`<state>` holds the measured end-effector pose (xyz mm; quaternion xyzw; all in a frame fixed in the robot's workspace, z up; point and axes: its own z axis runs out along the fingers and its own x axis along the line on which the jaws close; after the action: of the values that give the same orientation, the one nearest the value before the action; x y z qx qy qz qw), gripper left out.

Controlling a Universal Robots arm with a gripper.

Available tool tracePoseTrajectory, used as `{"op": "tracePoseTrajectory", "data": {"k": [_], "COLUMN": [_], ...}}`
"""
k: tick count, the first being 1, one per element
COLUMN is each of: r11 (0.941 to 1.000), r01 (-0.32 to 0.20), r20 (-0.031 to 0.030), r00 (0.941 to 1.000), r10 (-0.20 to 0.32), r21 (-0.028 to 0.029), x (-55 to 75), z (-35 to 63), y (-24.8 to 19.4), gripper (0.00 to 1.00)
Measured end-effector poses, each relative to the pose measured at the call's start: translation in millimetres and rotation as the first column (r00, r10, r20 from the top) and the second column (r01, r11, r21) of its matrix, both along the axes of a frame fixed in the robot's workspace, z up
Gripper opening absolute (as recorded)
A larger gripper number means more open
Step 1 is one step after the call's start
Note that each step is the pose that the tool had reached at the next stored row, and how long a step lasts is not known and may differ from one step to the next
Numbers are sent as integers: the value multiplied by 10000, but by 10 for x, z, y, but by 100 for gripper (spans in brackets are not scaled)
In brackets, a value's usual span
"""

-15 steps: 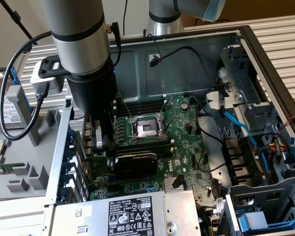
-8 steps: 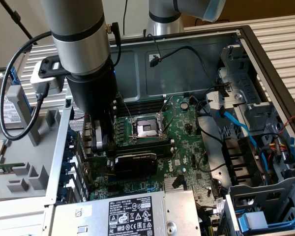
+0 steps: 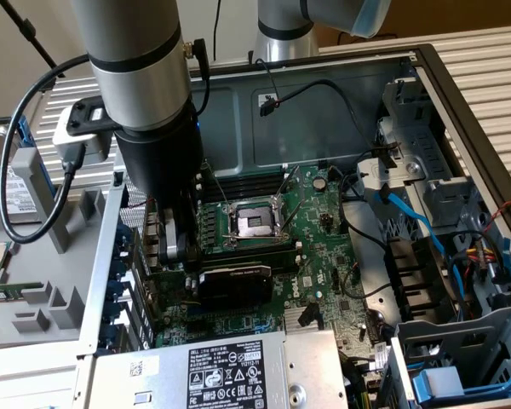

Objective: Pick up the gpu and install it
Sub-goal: 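Press down on the gpu until it lock into place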

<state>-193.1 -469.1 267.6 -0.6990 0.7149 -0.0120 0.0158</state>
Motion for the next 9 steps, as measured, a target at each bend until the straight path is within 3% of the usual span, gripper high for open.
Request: {"op": "tracePoseTrajectory", "data": {"k": [9], "r11": [10000], "r01": [9], "r20": [0], "r00": [10000], "r10": [-9], "r21": [-1], "x": [-19], "z": [-2], "y": [0], "gripper": [11]}}
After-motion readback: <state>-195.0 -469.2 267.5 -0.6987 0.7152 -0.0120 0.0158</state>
